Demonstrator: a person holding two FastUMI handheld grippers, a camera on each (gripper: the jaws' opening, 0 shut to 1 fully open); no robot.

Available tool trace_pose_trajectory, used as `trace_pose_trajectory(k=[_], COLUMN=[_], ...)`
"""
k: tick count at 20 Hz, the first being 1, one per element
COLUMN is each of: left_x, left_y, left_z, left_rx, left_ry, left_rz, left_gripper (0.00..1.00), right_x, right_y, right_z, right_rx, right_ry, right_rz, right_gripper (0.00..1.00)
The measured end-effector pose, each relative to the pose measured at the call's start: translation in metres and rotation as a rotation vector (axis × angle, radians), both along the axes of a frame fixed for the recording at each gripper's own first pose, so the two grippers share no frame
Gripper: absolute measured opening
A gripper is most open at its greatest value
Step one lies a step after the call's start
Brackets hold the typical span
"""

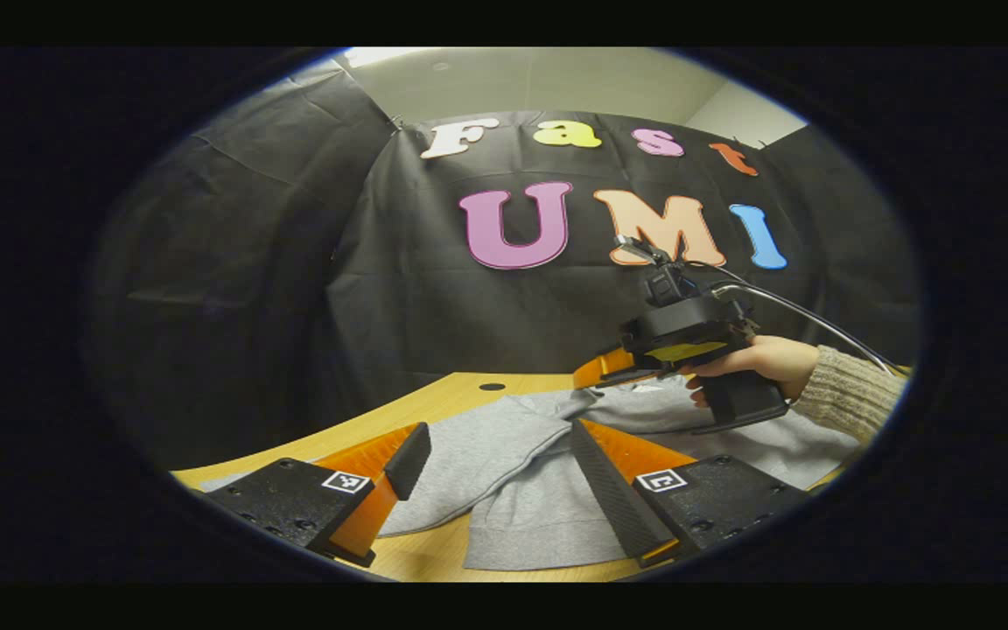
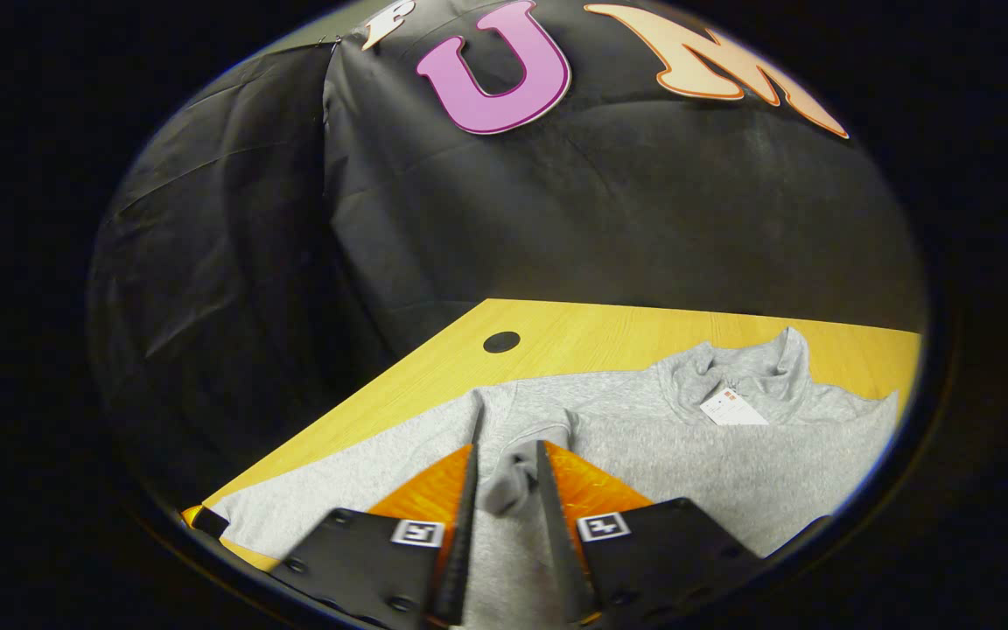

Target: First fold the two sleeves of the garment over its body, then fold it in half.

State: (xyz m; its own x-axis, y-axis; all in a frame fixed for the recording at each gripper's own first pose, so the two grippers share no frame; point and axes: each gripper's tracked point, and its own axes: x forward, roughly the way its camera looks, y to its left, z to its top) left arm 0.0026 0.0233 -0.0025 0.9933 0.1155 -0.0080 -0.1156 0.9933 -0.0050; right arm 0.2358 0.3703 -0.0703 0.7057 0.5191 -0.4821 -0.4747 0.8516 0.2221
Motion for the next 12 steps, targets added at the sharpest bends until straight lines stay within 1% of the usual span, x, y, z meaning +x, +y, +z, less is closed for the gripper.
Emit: trace_pose_trajectory(k=[1, 4, 8, 10, 12], left_x=[0.0, 0.0, -0.001, 0.0, 0.0], left_y=[0.0, 0.0, 0.0, 0.001, 0.001], left_z=[-0.001, -0.001, 0.0, 0.0, -0.001], left_rx=[0.0, -0.001, -0.002, -0.001, -0.001], left_ry=[0.0, 0.001, 0.002, 0.003, 0.002], left_rz=[0.0, 0.0, 0.002, 0.008, 0.01], left_gripper=[0.94, 0.94, 0.94, 0.94, 0.94], right_x=[0.002, -0.003, -0.021, -0.035, -0.052], right_y=[-0.002, -0.005, -0.027, -0.052, -0.086], right_z=[-0.004, 0.007, 0.039, 0.057, 0.072], right_rx=[-0.016, -0.018, 0.019, 0.028, 0.028], right_ry=[-0.008, -0.021, -0.056, -0.094, -0.134], right_rz=[-0.008, 0.017, 0.027, 0.015, -0.013], right_gripper=[0.48, 0.97, 0.98, 0.98, 0.98])
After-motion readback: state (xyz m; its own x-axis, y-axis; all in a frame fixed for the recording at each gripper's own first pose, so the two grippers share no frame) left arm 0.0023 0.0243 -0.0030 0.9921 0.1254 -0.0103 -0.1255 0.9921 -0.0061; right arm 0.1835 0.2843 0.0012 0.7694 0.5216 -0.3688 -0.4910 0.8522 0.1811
